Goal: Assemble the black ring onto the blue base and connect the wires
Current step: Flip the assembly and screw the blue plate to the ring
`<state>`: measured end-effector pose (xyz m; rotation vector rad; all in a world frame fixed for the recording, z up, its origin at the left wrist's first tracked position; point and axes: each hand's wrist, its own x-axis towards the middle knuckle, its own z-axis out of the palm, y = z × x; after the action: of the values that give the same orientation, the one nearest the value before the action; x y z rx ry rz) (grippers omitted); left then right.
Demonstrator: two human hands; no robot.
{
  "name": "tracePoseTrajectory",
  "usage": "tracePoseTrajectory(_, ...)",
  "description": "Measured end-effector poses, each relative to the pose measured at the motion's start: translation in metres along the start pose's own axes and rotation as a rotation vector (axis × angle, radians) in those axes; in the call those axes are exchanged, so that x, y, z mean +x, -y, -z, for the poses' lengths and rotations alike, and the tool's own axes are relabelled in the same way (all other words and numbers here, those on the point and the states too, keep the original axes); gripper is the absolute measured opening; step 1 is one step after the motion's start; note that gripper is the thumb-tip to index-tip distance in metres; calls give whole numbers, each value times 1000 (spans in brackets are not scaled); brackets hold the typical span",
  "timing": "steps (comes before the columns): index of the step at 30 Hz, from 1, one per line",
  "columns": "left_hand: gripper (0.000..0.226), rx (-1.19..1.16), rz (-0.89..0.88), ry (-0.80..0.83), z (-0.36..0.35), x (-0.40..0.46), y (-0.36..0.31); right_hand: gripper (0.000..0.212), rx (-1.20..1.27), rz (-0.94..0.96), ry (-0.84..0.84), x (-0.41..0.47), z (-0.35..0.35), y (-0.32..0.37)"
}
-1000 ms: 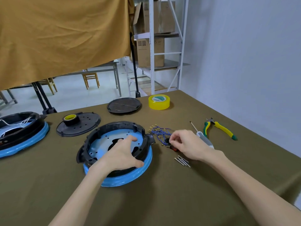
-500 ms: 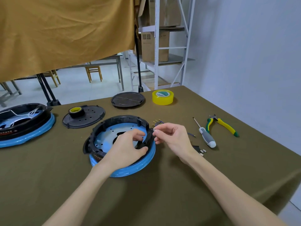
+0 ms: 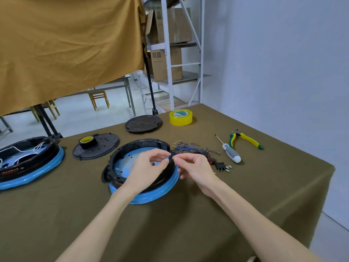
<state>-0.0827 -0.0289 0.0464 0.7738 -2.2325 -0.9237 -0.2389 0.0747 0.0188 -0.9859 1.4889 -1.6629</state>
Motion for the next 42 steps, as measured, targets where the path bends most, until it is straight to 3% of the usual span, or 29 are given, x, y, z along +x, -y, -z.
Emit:
tracePoseTrajectory(5,17,-125,-43,-14,2,0,-1,14,207,-115,37,3,-2,1)
tracePoseTrajectory(11,15,-187,-64,18,6,5,0,15,238,-167,155,13,-2,-4)
tracePoseTrajectory(14,12,-101,-64,59,8,8,4,11,107,-128,171,19,5,-7)
tracePoseTrajectory(19,10,31,-39,16,6,7,6,17,-144,-84,-72,31,12,-11)
tracePoseTrajectory(24,12,66,-49,-35,3,0,6,45,-266,-129,-46,24,5,-27)
tracePoseTrajectory(31,14,153,-45,-52,-2,0,6,50,-352,-167,-32,24,5,-23)
tracePoseTrajectory(37,17,212,-86,-1,-3,4,4,40,-386,-197,26,25,2,-19)
tracePoseTrajectory(42,19,184,-83,17,-2,8,9,59,-329,-313,102,36,8,-9)
